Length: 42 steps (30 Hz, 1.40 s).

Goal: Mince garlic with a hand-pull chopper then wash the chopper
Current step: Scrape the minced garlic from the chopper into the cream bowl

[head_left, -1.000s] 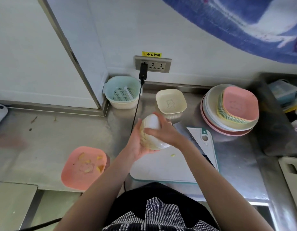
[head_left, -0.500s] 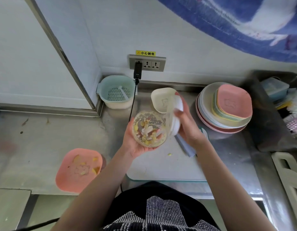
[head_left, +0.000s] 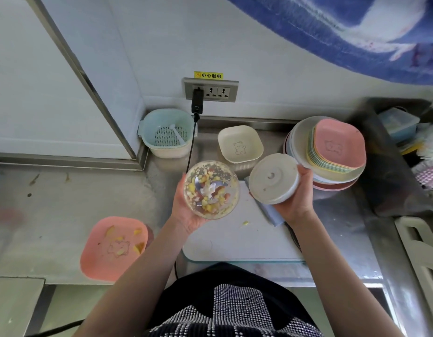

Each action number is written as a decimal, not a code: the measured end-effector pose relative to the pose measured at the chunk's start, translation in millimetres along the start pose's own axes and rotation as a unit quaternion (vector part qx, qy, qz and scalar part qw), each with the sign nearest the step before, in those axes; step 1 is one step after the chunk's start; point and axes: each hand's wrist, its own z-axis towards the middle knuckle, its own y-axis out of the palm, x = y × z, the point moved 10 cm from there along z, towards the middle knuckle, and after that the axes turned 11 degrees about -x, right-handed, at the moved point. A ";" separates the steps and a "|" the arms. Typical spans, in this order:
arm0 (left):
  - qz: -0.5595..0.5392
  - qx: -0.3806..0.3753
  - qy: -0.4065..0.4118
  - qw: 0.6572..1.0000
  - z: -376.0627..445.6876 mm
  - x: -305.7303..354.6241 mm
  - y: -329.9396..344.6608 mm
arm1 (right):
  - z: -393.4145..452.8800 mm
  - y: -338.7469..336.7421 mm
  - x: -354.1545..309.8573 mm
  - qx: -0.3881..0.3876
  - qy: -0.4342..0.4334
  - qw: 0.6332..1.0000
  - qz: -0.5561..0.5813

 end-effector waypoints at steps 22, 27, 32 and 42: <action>-0.013 -0.061 -0.042 0.997 5.6 -14.2 -3.0 | -22.6 -81.6 32.7 0.207 0.043 0.975 -0.062; -0.002 -0.106 -0.062 0.992 9.0 -18.3 -4.1 | -24.5 -84.2 35.5 0.227 0.054 0.970 -0.067; 0.021 -0.107 -0.079 0.991 8.2 -20.9 -4.2 | -26.0 -87.7 37.1 0.233 0.053 0.969 -0.060; 0.032 -0.131 -0.064 0.989 4.3 -15.3 5.9 | -26.5 -89.8 42.3 0.234 0.069 0.967 -0.076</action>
